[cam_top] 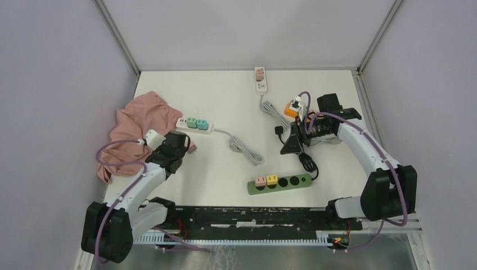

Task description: Pull the plug off the socket

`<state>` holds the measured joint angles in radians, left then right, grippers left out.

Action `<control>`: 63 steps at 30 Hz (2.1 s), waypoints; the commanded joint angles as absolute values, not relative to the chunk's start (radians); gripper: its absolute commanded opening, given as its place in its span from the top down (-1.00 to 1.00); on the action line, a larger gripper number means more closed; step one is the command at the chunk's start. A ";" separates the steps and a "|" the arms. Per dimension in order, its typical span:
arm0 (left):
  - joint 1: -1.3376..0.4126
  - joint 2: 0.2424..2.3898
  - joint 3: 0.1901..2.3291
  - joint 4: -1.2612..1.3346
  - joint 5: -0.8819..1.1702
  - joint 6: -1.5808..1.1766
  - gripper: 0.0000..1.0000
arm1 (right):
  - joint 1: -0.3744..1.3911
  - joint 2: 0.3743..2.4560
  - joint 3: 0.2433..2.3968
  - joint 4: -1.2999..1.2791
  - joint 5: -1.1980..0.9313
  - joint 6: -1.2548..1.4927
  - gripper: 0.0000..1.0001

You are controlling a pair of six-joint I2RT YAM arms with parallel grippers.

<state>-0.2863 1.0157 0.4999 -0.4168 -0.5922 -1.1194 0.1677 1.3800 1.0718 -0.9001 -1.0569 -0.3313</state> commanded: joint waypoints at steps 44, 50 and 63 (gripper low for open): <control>-0.683 0.910 0.237 0.841 0.551 -0.619 -0.46 | 0.156 1.231 1.037 -1.081 -1.246 -0.804 -0.47; -0.794 0.895 0.186 0.873 0.488 -0.391 -0.47 | 0.155 1.218 1.038 -1.179 -1.270 -0.980 -0.62; -0.807 1.041 0.099 1.027 0.418 -0.323 -0.93 | 0.179 1.113 0.912 -1.201 -1.216 -1.313 -0.99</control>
